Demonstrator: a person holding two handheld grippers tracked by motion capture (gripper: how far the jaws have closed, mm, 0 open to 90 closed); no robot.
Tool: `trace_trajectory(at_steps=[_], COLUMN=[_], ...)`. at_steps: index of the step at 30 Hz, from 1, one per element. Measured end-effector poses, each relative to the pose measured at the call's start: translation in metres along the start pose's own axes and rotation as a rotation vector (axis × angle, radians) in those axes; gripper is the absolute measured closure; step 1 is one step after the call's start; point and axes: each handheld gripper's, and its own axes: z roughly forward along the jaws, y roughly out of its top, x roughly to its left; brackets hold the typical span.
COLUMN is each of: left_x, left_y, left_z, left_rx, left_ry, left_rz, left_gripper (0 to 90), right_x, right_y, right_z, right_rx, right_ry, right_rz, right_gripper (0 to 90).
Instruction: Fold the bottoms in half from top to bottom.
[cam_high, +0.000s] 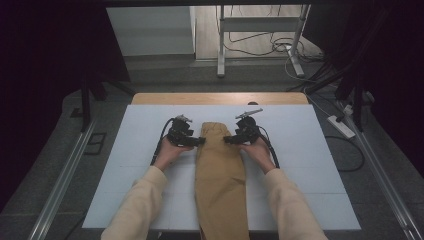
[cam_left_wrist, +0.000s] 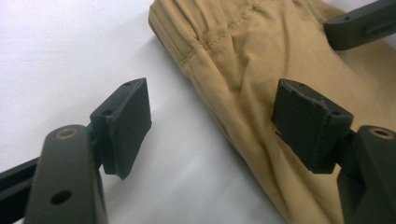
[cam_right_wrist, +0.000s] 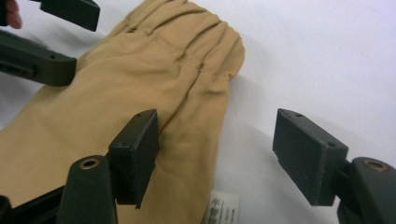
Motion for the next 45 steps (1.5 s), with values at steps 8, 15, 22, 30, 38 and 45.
trace_trajectory(at_steps=[8, 15, 22, 30, 38, 45], left_x=[0.000, 0.000, -0.007, -0.007, -0.009, -0.010], left_y=[-0.002, -0.003, -0.004, -0.006, -0.003, 0.003], left_z=[0.008, 0.010, 0.011, 0.011, 0.004, -0.004], left_rx=[0.043, 0.054, 0.068, 0.074, 0.041, 0.016], left_ry=[-0.002, -0.013, -0.052, -0.100, -0.093, -0.098], left_rz=[0.000, -0.005, -0.005, -0.002, 0.022, 0.037], left_gripper=[27.9, 35.5, 63.5, 83.4, 84.7, 85.3], right_x=[0.001, 0.009, 0.010, 0.010, 0.012, 0.014], right_y=[-0.002, -0.002, -0.002, -0.004, -0.001, 0.003], right_z=[0.010, 0.011, 0.011, 0.008, -0.001, -0.012], right_rx=[0.045, 0.071, 0.079, 0.072, 0.047, 0.022], right_ry=[0.004, 0.030, 0.075, 0.088, 0.074, 0.062], right_rz=[-0.004, -0.056, -0.058, -0.075, -0.101, -0.117], right_gripper=[32.8, 44.5, 63.8, 80.6, 81.7, 81.7])
